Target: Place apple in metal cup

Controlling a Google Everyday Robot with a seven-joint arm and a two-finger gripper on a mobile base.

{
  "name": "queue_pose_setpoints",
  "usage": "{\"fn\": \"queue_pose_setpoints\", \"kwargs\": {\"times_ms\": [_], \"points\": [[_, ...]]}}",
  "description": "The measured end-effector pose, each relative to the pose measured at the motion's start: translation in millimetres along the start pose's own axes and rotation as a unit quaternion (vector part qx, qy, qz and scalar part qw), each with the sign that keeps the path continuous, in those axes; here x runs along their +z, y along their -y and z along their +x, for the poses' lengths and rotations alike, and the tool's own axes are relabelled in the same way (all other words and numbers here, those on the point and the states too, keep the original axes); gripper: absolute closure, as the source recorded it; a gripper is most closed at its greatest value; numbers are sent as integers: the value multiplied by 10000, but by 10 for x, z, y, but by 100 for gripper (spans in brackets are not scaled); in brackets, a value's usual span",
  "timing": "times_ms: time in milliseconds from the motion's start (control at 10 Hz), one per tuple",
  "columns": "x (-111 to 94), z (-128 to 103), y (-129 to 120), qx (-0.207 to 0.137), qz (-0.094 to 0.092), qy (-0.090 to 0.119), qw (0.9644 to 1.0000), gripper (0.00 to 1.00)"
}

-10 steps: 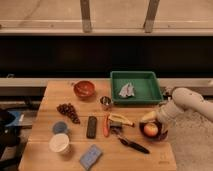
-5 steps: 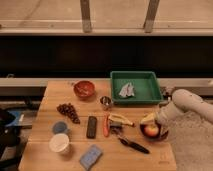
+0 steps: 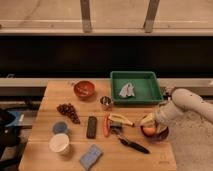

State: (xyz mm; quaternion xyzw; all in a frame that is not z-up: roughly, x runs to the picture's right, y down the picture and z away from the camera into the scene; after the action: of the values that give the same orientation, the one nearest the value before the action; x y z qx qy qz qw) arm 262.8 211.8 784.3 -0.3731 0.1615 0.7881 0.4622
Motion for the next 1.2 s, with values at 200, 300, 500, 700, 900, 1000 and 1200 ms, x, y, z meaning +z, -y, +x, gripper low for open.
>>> {"fn": "queue_pose_setpoints", "kwargs": {"times_ms": [200, 300, 500, 700, 900, 1000, 1200], "points": [[-40, 14, -41, -55, -45, 31, 10000, 83], [-79, 16, -56, -74, -75, 67, 9999, 83], [-181, 19, -98, -132, -131, 164, 9997, 83], [-307, 25, -188, -243, -161, 271, 9992, 83], [-365, 32, -287, -377, -143, 342, 9986, 83], [-364, 37, -314, -426, -114, 358, 9984, 83], [-353, 39, -386, -518, -7, 414, 9978, 83]]}}
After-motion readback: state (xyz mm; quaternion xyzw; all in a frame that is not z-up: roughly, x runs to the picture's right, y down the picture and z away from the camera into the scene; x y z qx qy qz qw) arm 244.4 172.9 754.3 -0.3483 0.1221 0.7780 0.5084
